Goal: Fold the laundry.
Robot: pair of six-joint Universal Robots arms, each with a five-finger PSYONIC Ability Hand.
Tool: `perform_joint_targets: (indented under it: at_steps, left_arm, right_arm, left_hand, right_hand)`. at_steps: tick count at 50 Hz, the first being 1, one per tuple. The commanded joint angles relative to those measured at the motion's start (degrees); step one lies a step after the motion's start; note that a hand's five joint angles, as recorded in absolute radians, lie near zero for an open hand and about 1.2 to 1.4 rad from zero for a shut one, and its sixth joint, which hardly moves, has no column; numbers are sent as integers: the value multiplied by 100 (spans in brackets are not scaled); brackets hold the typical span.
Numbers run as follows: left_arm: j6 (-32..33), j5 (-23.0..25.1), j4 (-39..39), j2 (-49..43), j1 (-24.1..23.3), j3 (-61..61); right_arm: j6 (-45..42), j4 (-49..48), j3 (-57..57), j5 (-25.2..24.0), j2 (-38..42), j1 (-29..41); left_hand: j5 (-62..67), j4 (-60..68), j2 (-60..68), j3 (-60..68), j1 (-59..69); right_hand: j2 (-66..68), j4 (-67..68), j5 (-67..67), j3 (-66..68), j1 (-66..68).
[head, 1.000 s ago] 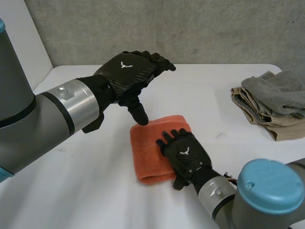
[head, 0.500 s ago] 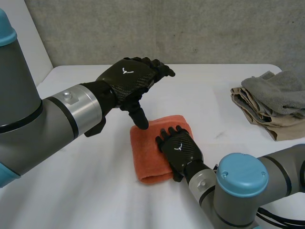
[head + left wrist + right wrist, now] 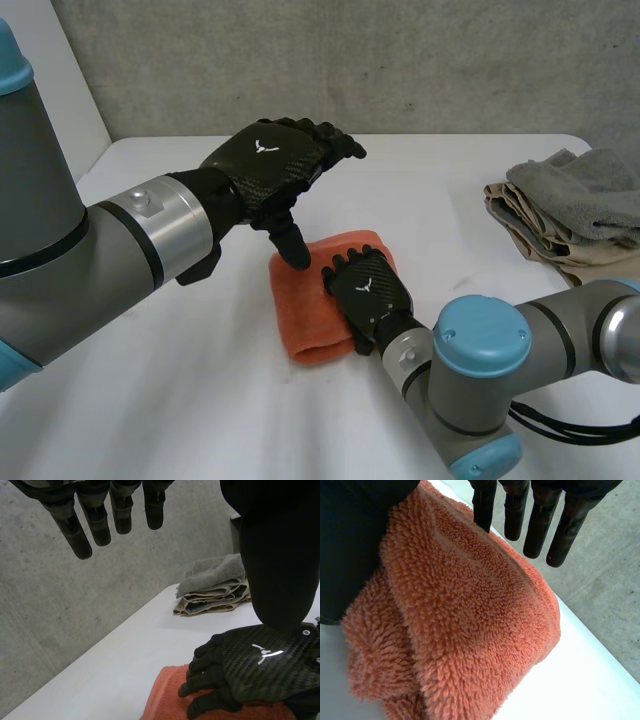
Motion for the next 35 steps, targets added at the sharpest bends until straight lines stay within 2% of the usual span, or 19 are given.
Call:
perform_joint_targets:
  at_steps: [1, 4, 5, 10, 14, 18, 19, 22, 26, 30, 35]
  left_arm:
    - [0, 0, 0, 0, 1, 0]
    - [0, 0, 0, 0, 1, 0]
    - [0, 0, 0, 0, 1, 0]
    - [-9, 0, 0, 9, 1, 27]
    - [-9, 0, 0, 17, 10, 36]
    - [-9, 0, 0, 35, 89, 27]
    - [-9, 0, 0, 35, 106, 27]
    - [-9, 0, 0, 44, 133, 27]
    - [-9, 0, 0, 44, 185, 27]
    - [-27, 0, 0, 44, 194, 27]
    - [-149, 9, 0, 61, 212, 35]
  right_arm:
    - [32, 19, -412, -15, 310, -8]
    - [41, 37, -614, -6, 381, -16]
    - [41, 45, -658, -6, 381, -16]
    - [58, 265, -922, -67, 399, -139]
    - [15, 721, -940, -269, 285, -806]
    - [-99, 994, -914, -849, 127, -1545]
    - [-213, 1056, -922, -1172, 48, -1824]
    - [-520, 1109, -975, -1630, -67, -2343]
    - [-1038, 1153, -1159, -2078, -137, -2810]
    - [-1321, 1153, -1615, -2474, -120, -2969]
    - [-971, 1092, -2555, -2695, -76, -3066]
  left_hand:
    - [-2, 96, 97, 47, 127]
    - [-2, 96, 97, 47, 127]
    - [-2, 96, 97, 47, 127]
    - [-2, 96, 97, 47, 127]
    - [-2, 96, 97, 47, 127]
    - [-2, 96, 97, 47, 127]
    - [-2, 96, 97, 47, 127]
    - [-2, 96, 97, 47, 127]
    - [-2, 96, 97, 47, 127]
    - [-2, 96, 97, 47, 127]
    - [-2, 96, 97, 47, 127]
  right_hand:
    - [3117, 3036, 3179, 3040, 3270]
    - [5555, 5474, 5617, 5478, 5708]
    - [5959, 5879, 6021, 5882, 6113]
    - [5963, 5883, 6025, 5886, 6117]
    - [5963, 5883, 6025, 5886, 6117]
    - [5963, 5883, 6025, 5886, 6117]
    - [5963, 5883, 6025, 5886, 6117]
    - [5963, 5883, 6025, 5886, 6117]
    - [5963, 5883, 6025, 5886, 6117]
    - [5963, 5883, 6025, 5886, 6117]
    - [5963, 5883, 6025, 5886, 6117]
